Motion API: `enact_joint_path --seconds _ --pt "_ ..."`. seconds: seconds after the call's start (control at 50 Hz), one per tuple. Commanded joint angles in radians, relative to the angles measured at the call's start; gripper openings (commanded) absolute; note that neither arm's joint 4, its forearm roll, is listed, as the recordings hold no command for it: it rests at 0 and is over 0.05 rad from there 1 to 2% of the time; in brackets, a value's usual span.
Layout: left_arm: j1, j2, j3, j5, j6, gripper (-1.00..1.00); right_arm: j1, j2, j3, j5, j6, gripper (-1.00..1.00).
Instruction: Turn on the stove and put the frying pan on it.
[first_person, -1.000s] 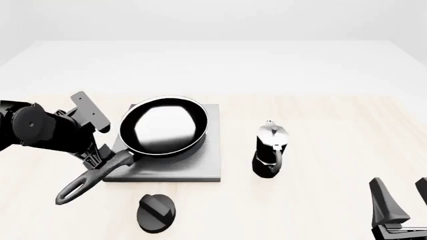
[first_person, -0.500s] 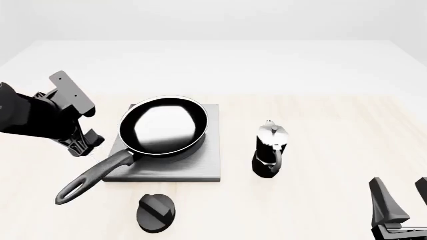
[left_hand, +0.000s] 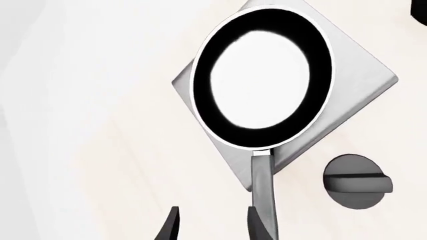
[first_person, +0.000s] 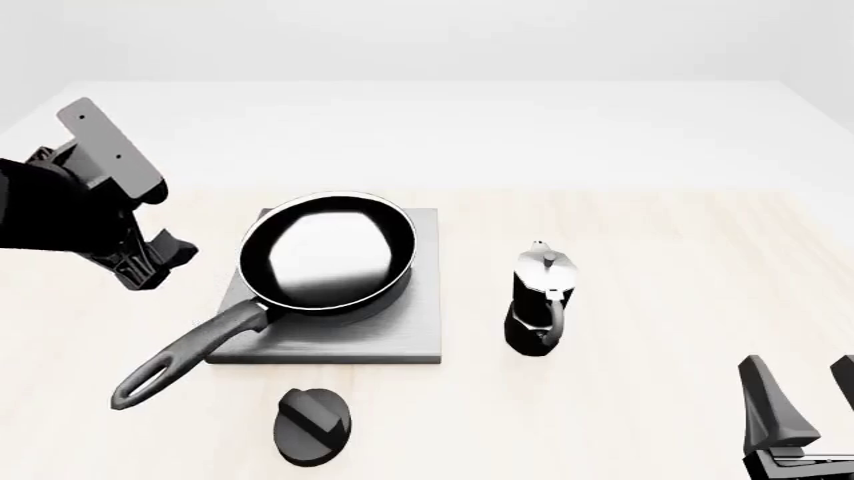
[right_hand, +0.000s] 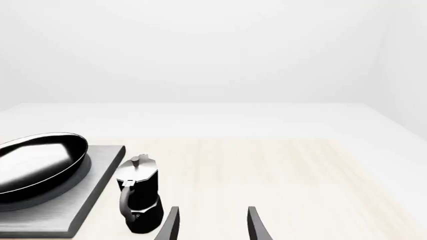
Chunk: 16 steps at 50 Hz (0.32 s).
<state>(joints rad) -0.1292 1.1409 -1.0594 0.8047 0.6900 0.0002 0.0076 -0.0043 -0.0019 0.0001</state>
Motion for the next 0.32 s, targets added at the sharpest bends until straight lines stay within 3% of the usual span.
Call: enact_joint_path --seconds 0.02,0.32 --pt "-0.009 -0.041 -0.027 0.022 -0.009 1.0 0.0 0.0 0.0 0.0 0.0 1.0" --pt "-0.088 -0.065 -0.059 0.021 -0.057 1.0 0.0 0.0 0.0 0.0 0.0 1.0"
